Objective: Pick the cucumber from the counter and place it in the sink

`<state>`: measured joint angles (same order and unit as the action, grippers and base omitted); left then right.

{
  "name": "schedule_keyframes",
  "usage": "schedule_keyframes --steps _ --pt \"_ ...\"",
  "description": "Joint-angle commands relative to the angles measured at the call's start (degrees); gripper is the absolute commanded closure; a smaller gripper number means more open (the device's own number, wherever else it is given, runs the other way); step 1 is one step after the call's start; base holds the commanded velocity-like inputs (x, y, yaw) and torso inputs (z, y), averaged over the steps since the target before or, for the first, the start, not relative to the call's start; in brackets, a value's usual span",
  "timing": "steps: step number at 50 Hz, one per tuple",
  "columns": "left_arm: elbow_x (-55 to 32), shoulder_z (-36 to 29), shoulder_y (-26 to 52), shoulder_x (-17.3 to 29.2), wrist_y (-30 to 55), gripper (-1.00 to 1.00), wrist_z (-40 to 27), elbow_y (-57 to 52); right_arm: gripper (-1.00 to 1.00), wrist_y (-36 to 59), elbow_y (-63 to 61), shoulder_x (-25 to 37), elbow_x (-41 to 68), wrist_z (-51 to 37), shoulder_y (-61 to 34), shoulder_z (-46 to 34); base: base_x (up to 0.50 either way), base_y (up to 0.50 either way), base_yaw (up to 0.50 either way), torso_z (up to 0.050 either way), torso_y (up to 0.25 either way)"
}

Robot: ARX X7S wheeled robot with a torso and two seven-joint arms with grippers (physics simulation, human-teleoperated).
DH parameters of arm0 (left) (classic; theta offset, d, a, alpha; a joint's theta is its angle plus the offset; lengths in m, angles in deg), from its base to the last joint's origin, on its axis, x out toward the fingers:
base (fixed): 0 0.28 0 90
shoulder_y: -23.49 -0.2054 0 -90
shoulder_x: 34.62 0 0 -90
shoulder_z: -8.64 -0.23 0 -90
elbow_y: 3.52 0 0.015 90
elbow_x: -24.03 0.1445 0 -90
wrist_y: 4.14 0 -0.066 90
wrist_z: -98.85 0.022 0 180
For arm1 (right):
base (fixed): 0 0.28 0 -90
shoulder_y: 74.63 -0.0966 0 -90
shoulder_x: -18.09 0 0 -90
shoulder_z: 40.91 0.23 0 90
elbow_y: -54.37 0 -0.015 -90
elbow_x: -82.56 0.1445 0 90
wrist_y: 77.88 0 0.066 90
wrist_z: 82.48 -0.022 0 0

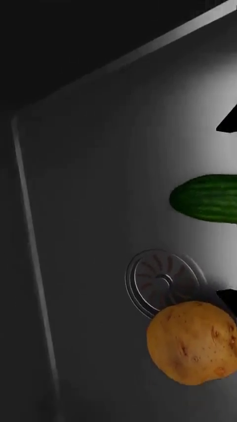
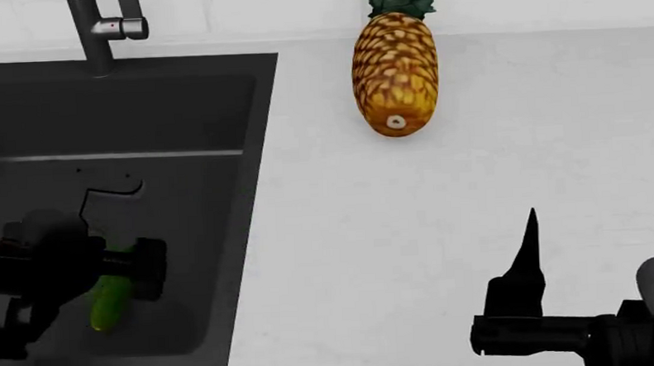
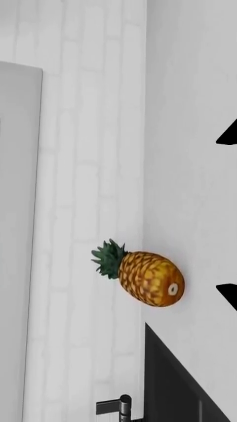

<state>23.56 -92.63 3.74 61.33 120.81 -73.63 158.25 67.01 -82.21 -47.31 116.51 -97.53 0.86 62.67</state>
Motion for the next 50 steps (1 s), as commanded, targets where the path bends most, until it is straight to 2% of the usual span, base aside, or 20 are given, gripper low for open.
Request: schedule_keyframes --steps 1,2,5,8,28,41,50 --pt "-0.93 0.88 -4.42 2.34 11.33 -1.00 0.82 -23.73 -1.00 -0.80 0.64 0.00 -0.04 0.10 -0.04 -0.48 0.00 0.00 0.00 0.000 0.000" --pt "-0.78 0.57 -6.79 2.95 15.17 -1.00 0.74 -32.32 -1.00 -0.91 0.69 0.05 -0.15 0.11 0.05 -0.59 0.00 0.00 0.00 0.000 0.000" --pt "-1.29 0.61 -9.98 3.80 21.13 -1.00 1.19 -44.88 -1.00 -1.05 0.79 0.04 -0.05 0.16 0.17 -0.44 0.00 0.00 0.00 0.000 0.000" --pt "-1.60 0.56 -11.65 4.43 23.74 -1.00 1.52 -51.47 -1.00 -1.37 1.09 -0.01 -0.14 0.18 0.12 -0.58 0.00 0.00 0.00 0.000 0.000" --pt "-5.76 6.81 -25.40 4.85 34.07 -1.00 0.41 -89.61 -1.00 -2.83 1.81 0.01 -0.06 0.34 0.92 -0.42 0.00 0.00 0.00 0.000 0.000" --pt "-8.60 9.66 -33.17 4.67 40.63 -1.00 0.78 -108.27 -1.00 -2.96 0.72 0.19 0.73 0.04 1.60 0.50 0.00 0.00 0.00 0.000 0.000" --pt "-9.16 10.12 -40.42 5.45 40.92 -1.00 0.38 -118.25 -1.00 -3.80 1.41 0.20 0.50 0.33 1.72 -0.07 0.00 0.00 0.00 0.000 0.000"
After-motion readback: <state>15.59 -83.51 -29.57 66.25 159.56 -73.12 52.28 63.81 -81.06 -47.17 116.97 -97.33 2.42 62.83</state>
